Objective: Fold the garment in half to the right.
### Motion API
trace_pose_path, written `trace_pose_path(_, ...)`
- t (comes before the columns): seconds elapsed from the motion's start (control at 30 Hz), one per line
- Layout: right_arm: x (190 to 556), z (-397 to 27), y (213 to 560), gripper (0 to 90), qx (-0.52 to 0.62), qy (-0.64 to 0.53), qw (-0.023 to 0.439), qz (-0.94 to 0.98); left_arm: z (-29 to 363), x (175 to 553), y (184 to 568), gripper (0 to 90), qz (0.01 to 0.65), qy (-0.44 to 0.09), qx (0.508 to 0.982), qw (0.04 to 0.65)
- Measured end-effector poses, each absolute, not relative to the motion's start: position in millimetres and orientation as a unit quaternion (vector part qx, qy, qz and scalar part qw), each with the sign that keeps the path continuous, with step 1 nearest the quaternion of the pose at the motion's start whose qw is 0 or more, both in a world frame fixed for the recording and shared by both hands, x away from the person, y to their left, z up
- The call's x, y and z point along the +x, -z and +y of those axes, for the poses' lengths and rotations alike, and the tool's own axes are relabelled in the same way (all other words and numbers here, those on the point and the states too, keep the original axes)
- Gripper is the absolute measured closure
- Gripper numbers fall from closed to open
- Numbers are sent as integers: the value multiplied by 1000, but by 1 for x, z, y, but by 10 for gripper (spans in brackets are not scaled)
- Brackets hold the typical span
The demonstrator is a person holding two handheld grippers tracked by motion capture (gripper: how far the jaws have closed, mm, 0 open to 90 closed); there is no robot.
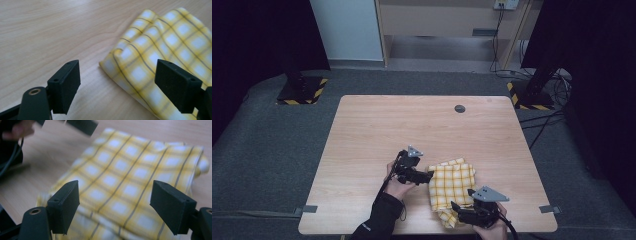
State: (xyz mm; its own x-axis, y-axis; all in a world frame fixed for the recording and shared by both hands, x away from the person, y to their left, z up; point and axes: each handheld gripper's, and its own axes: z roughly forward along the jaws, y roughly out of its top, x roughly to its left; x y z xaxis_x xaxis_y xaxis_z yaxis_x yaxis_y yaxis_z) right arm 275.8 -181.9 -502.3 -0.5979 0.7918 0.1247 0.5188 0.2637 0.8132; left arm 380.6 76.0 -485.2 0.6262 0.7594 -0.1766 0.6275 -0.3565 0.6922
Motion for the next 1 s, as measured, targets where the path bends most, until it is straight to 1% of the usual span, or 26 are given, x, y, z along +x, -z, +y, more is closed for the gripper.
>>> trace_pose_path(0.2,309,-186,486,221,425,-453,141,771,85,355,485,184,417,-74,820,385)
trace_pose_path(0.37,333,-191,472,225,432,-457,148,763,89,336,491,177,415,-56,818,395)
trace_pose_path(0.53,351,-190,455,233,426,-449,159,769,82,322,494,169,405,-51,826,389)
trace_pose_path(0.63,361,-191,451,232,425,-436,153,778,80,315,497,169,401,-48,829,387)
trace_pose_path(0.7,365,-194,450,234,425,-422,158,785,79,314,498,169,399,-46,831,385)
trace_pose_path(0.77,369,-199,450,254,427,-414,167,786,77,312,498,169,398,-44,830,389)
trace_pose_path(0.87,375,-209,454,310,438,-417,171,778,73,309,498,168,391,-40,833,389)
trace_pose_path(1.0,383,-218,465,359,448,-402,158,783,66,303,501,167,382,-37,839,385)
